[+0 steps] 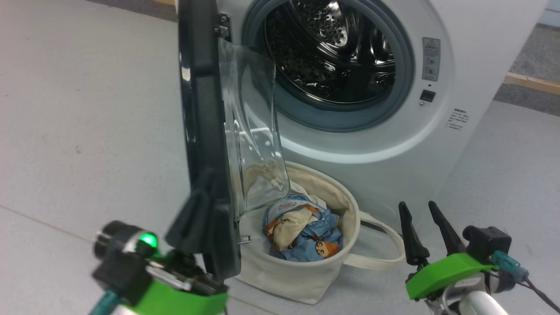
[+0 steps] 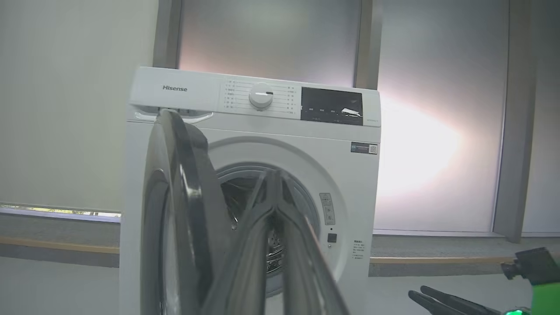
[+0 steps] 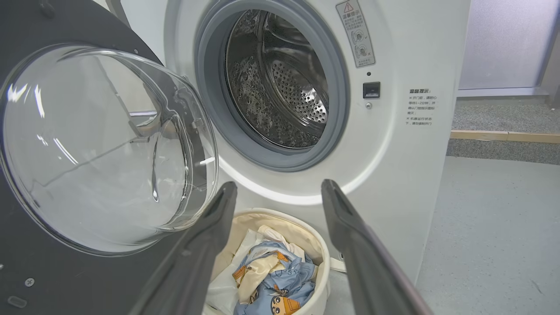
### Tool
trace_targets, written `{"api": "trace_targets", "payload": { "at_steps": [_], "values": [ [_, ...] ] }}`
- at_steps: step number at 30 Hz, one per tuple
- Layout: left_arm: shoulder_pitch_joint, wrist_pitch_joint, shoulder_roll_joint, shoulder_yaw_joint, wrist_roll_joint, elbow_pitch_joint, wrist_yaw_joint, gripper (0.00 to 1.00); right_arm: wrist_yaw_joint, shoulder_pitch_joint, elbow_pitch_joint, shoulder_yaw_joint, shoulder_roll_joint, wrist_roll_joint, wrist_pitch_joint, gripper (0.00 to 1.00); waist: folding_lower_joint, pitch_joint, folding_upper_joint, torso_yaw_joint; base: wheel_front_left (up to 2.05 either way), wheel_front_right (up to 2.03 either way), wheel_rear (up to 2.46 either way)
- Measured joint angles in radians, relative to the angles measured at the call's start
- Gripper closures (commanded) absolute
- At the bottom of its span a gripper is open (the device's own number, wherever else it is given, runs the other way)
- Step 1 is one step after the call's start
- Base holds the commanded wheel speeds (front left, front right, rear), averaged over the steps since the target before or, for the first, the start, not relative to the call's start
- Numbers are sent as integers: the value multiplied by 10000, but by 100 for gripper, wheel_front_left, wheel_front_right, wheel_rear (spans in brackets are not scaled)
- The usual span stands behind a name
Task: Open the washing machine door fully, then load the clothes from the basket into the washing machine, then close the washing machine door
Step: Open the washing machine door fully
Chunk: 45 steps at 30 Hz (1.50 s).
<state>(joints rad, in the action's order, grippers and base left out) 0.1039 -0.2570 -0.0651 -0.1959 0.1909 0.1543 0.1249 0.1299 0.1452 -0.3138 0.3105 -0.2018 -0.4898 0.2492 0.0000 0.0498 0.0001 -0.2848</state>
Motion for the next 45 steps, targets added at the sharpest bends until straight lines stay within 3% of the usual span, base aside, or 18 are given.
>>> {"api": "trace_targets", "payload": {
  "at_steps": [5,14,19,28,36,45],
  "values": [
    [-55,-2,-142,-1072,-144,-606,0,100,0,-1,31,-8,27,-46,0,0,0,3,0,224,0,0,0],
    [-373,0,-159,-711,-10,-2972,-192,100,0,-2,-13,-29,27,-81,0,0,0,-46,0,307,0,0,0],
    [-222,-2,-109,-462,-8,-3469,-372,100,0,-2,-13,-15,27,-121,0,0,0,-49,0,132,0,0,0],
    [-190,0,-533,936,376,-3852,-907,100,0,-2,-17,0,31,-121,0,0,0,-63,0,-118,0,0,0],
    [172,0,-1444,2470,533,-4228,-986,100,0,-1,-111,79,31,-148,0,0,0,-52,0,122,0,0,0],
    [879,0,-2249,4079,918,-5887,-1064,100,0,0,-251,75,12,-226,0,0,0,-78,0,491,0,0,0]
  ]
}}
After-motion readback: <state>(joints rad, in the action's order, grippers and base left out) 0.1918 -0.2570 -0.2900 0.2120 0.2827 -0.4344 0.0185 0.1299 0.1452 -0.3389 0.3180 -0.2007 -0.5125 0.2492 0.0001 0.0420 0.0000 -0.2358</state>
